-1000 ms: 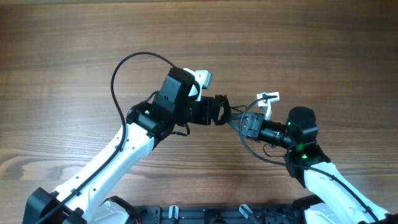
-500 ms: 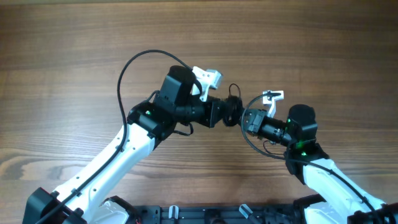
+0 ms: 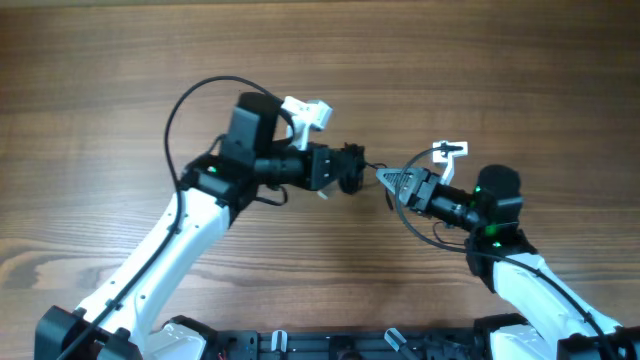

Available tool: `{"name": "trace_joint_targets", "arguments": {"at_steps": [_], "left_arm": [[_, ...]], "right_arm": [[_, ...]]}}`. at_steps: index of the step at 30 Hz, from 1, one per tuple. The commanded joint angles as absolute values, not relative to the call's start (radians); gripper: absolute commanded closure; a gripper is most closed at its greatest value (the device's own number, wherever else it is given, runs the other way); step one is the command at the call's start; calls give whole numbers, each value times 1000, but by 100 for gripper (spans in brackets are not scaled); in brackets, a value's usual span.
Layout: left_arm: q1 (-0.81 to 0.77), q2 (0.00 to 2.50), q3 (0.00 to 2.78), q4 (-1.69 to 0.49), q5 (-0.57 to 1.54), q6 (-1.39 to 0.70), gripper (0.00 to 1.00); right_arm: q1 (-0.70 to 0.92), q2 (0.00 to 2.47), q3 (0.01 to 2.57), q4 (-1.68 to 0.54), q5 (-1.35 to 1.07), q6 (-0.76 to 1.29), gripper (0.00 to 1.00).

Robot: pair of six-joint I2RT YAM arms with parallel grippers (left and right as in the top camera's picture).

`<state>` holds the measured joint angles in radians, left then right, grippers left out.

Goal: Untangle cables

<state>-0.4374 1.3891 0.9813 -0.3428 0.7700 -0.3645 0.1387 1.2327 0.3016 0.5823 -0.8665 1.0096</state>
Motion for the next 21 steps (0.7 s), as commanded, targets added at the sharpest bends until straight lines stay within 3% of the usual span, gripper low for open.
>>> {"name": "trace_joint_targets", "arguments": {"at_steps": [1,2,4,6,8,11,16,19,21], "left_arm": [[-363,1371,987,-444,892,-154,96],[-349,1371,987,-490,936,-98,96],[-352,1371,987,-527,1005,-24,96],[-368,1371,987,-552,1098,50,96],[-385,1372,987,-552,1147,74,96],[-419,1375,987,-551,1238,114,96],[-447,1375,987,-550,1272,127,96],[-447,1375,987,-550,1271,127,96],[-447,1375,987,-543,1266,127,96]], "right_arm": [[61,1244,301,625,-1108,793,34],[43,1244,301,645,-1168,707,24],[42,1244,301,672,-1180,641,22],[51,1244,301,721,-1187,537,5],[68,1244,301,752,-1223,427,5],[100,1250,301,740,-1232,293,14],[132,1253,301,741,-1233,261,32],[142,1253,301,743,-1234,262,73],[145,1253,301,744,-1236,266,89]]}}
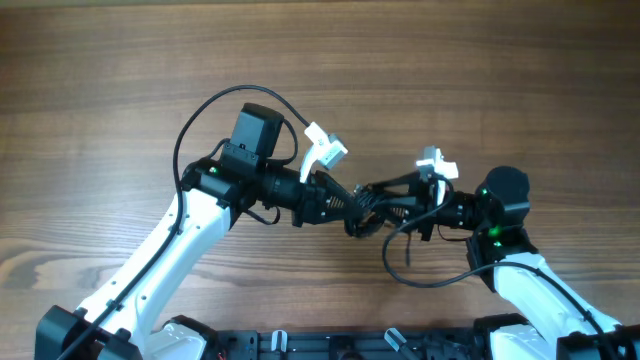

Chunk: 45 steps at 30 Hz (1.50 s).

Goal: Untangle cables

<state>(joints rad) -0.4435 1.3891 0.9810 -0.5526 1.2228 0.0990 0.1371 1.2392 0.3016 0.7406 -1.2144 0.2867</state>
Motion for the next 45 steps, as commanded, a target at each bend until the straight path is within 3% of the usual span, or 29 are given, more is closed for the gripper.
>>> {"name": "trace_joint_targets", "arguments": {"at_steps": [1,3,4,5,6,10,18,20,21,23,24,25,26,27,28,29,30,32,36,45], "left_arm": [[-447,1375,987,-540,1242,127,95],[-447,1375,987,-540,1152,119,58],[-447,1375,987,-540,1110,104,35],[-447,1375,987,-540,1053,78,4],[-447,1375,987,-540,1023,62,0],[-447,1375,987,-518,751,-193,0],[-529,1375,986,-430,503,-439,0],[-575,1375,986,-386,495,-439,2],[-594,1377,986,-371,488,-439,8],[-619,1378,986,-372,427,-458,37],[-627,1379,986,-380,374,-482,61],[-631,1381,986,-390,314,-513,78],[-631,1383,986,-394,286,-532,89],[-630,1384,986,-397,249,-554,96],[-622,1384,986,-396,198,-606,96],[-615,1384,986,-397,173,-652,96],[-598,1384,986,-399,150,-728,96],[-572,1384,986,-400,144,-799,96],[-526,1384,986,-393,205,-946,96],[-516,1384,986,-357,531,-958,96]], "right_arm": [[145,1253,301,744,-1234,277,96],[145,1253,301,748,-1198,372,95],[144,1253,301,749,-1166,444,95],[144,1253,301,749,-1130,507,96],[145,1253,301,747,-1084,587,95],[145,1253,301,741,-934,941,95],[145,1253,301,740,-909,1101,95],[145,1253,301,740,-909,1102,95],[145,1253,301,740,-909,1103,95],[145,1253,301,740,-913,1102,96],[145,1253,301,740,-913,1102,95],[145,1253,301,739,-913,1101,96],[145,1253,301,739,-914,1099,94],[145,1253,301,736,-913,1093,87],[145,1253,301,719,-900,1028,40],[145,1253,301,697,-879,981,19],[145,1253,301,661,-849,941,11],[145,1253,301,606,-805,910,6],[155,1253,301,584,-803,809,6],[366,1253,301,590,-448,489,2]]}}
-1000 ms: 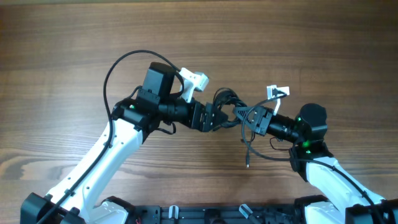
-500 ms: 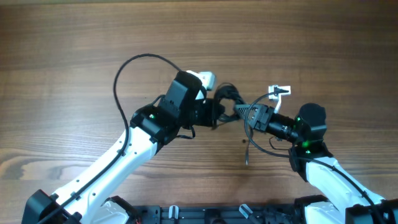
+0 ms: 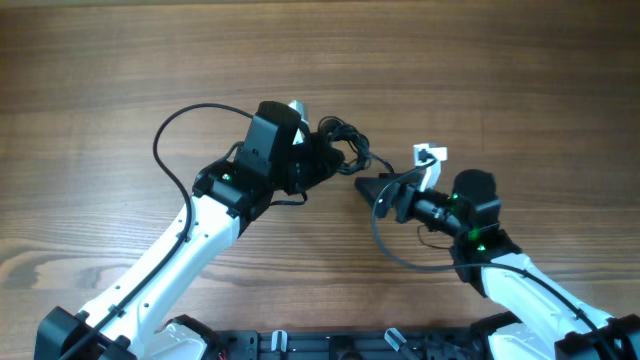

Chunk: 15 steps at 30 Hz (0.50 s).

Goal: Untangle cables

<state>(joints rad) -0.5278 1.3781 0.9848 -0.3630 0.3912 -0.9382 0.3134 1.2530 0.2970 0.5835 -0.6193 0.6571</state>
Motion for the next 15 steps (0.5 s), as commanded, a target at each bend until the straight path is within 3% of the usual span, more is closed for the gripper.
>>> {"name": "trace_joint_targets", "arguments": {"at_steps": [1,5,7,9,11,14,15], "left_arm": [[-513,1384,986,-359,568,-950,96],[-489,1384,986,-375,763,-818,96],[-445,1384,986,-428,874,-712,96],[-399,1384,986,-495,947,-596,96],[-379,1384,986,-561,957,-498,96],[-379,1386,986,-638,949,-335,96],[-378,1386,986,-634,928,-332,96]], "right_arm": [[378,1253,301,590,-385,489,1],[382,1253,301,593,-242,468,7],[382,1253,301,598,-244,415,30],[382,1253,301,602,-257,411,42],[382,1253,301,649,-347,411,57],[382,1253,301,751,-497,411,91],[382,1253,301,756,-519,413,96]]}}
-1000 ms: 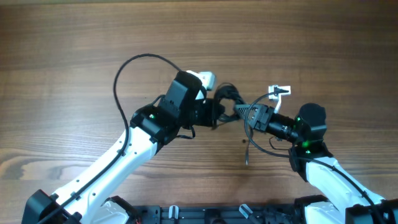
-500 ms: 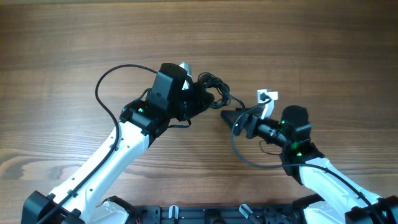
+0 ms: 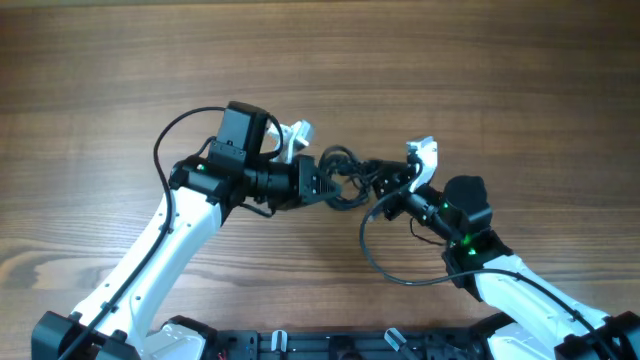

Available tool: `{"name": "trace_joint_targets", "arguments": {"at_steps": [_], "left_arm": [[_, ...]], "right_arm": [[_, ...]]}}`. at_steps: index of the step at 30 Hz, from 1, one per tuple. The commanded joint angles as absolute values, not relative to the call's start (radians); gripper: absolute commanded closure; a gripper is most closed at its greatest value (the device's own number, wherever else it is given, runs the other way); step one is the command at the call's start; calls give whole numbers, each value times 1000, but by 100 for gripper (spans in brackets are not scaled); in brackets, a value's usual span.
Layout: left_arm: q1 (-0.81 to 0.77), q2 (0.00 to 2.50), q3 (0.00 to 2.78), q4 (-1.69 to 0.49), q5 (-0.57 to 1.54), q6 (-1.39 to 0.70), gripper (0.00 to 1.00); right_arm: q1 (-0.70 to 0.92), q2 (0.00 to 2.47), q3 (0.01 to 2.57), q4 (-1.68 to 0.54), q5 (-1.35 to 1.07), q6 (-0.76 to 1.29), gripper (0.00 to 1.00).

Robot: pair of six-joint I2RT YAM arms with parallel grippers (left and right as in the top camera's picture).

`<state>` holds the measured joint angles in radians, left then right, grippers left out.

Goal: Untangle cables

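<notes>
A knot of thin black cables (image 3: 347,176) hangs between my two grippers at the middle of the wooden table, seen from overhead. My left gripper (image 3: 324,186) points right and looks shut on the left side of the knot. My right gripper (image 3: 384,181) points left, close against the knot's right side, and looks shut on a strand. The fingertips are partly hidden by the cable loops. About a hand's width separates the two grippers.
The brown wooden table (image 3: 500,60) lies all around. The right arm's own black lead (image 3: 380,262) loops low toward the front edge. The left arm's lead (image 3: 170,145) arcs behind its wrist. A black rail (image 3: 330,345) runs along the near edge.
The left gripper has come down and forward from the far side with the cable knot and now points right. The right gripper has moved up to the knot, which now sits between both.
First the grippers faced each other with a small gap, the left holding the bundle. Then they were closer to the front edge, with the tangle stretched between them. Later the left held the knot raised toward the far side, with the right apart. Now both meet at the knot.
</notes>
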<state>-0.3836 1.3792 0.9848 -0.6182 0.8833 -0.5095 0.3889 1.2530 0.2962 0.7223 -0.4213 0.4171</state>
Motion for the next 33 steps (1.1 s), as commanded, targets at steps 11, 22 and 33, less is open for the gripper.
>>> {"name": "trace_joint_targets", "arguments": {"at_steps": [11,22,33], "left_arm": [[-379,1387,986,-609,280,-606,96],[-381,1387,986,-516,163,-669,96],[-590,1388,986,-473,93,-689,96]], "right_arm": [[236,1246,301,739,-838,639,95],[231,1247,301,665,-944,770,93],[233,1247,301,923,-924,1023,93]]}}
